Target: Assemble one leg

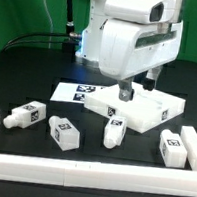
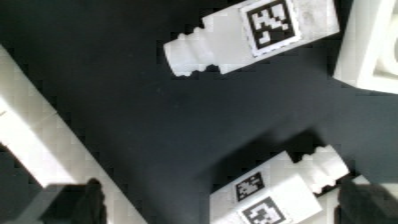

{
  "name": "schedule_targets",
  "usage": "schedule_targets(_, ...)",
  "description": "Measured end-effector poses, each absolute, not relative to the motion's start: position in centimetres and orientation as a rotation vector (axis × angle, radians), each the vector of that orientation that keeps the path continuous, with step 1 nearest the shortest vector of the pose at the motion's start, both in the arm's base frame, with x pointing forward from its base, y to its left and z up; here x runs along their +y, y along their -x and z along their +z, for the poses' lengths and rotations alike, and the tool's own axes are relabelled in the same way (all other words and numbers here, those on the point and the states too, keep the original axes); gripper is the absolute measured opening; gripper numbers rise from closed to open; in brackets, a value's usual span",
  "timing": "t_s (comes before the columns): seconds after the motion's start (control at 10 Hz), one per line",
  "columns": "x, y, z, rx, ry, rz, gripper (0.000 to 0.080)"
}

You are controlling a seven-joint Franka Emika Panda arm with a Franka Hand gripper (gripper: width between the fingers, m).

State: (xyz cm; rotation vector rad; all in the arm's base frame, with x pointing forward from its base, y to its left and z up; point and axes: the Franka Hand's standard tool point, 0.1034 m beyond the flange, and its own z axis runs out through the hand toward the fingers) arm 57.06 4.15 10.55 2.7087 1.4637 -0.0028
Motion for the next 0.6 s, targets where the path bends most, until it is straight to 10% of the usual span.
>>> schedule_targets(0.6,3.83,-57.42,10.19,1.176,-2.838,0.112,0.0649)
